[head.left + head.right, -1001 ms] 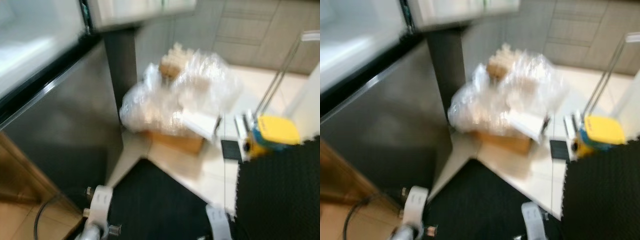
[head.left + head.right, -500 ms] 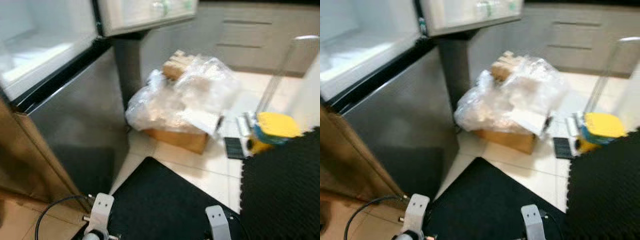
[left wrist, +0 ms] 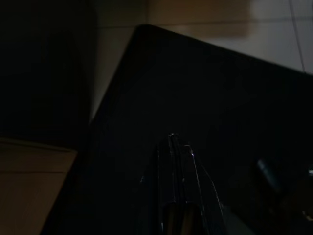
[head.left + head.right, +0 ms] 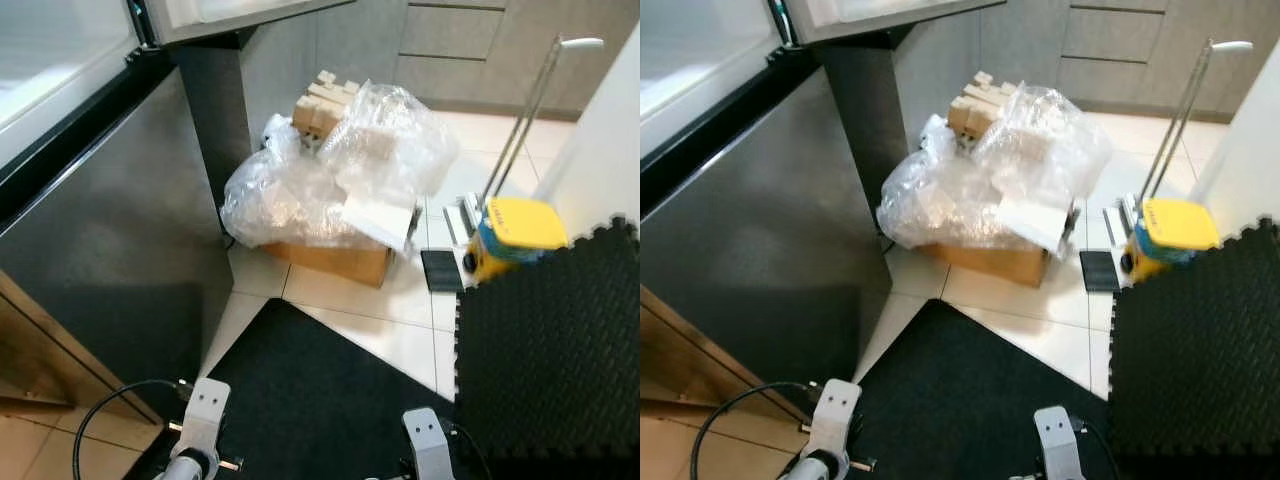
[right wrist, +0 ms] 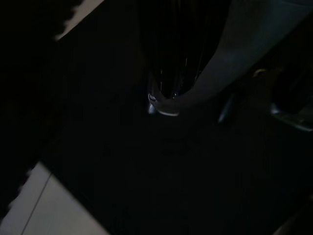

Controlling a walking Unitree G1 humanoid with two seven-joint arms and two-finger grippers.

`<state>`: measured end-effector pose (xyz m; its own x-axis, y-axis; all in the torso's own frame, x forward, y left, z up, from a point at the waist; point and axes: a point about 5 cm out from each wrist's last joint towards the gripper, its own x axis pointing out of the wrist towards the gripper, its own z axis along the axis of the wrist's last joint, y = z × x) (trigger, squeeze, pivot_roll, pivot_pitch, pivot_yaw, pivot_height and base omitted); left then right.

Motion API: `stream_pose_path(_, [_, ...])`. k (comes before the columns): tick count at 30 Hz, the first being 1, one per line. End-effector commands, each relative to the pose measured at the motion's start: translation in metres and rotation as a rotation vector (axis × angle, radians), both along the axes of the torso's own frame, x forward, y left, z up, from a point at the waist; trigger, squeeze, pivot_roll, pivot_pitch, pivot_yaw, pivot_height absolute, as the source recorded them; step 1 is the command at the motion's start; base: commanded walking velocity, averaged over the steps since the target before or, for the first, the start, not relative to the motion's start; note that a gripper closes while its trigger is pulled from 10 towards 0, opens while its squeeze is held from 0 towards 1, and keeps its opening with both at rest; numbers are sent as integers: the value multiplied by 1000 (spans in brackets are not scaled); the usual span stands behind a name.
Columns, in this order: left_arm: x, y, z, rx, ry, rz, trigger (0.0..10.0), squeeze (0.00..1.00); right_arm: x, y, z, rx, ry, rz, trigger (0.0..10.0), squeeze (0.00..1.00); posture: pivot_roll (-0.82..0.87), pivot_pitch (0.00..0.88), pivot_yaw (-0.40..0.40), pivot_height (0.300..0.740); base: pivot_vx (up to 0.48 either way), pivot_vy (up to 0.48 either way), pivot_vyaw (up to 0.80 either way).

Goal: Restocking fridge

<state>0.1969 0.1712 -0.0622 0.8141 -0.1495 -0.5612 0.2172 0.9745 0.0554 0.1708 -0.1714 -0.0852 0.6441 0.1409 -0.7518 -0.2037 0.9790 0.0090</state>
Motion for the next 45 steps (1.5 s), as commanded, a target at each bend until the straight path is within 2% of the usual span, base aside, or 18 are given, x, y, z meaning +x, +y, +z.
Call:
stream_pose_path(1, [-6,-2,-4,2,21,8,10000,0,-4,-4,-1,-3,10,-14,10000,0,-91,83,16,740,0,0,0])
stream_pose_path(12, [-3,-1,-1,17,-6,19,10000,0,-4,-4,-1,-6,12,-8,10000,0,-92,83,16,740,0,0,0])
stream_pose_path(17, [0,4,1,53,-28,66,10000,0,-3,-3,-1,-5,10,-2,10000,0,-86,81,14,740,0,0,0])
stream_pose_path(23, [4,5,4,37,-43,60,10000,0,-1,-1,-1,-3,7,-2,10000,0,-85,78,16,740,0,0,0])
stream_pose_path(45, [6,1,6,27,-62,49,10000,0,-1,-1,-1,-4,7,-1,10000,0,-86,77,13,740,293,0,0])
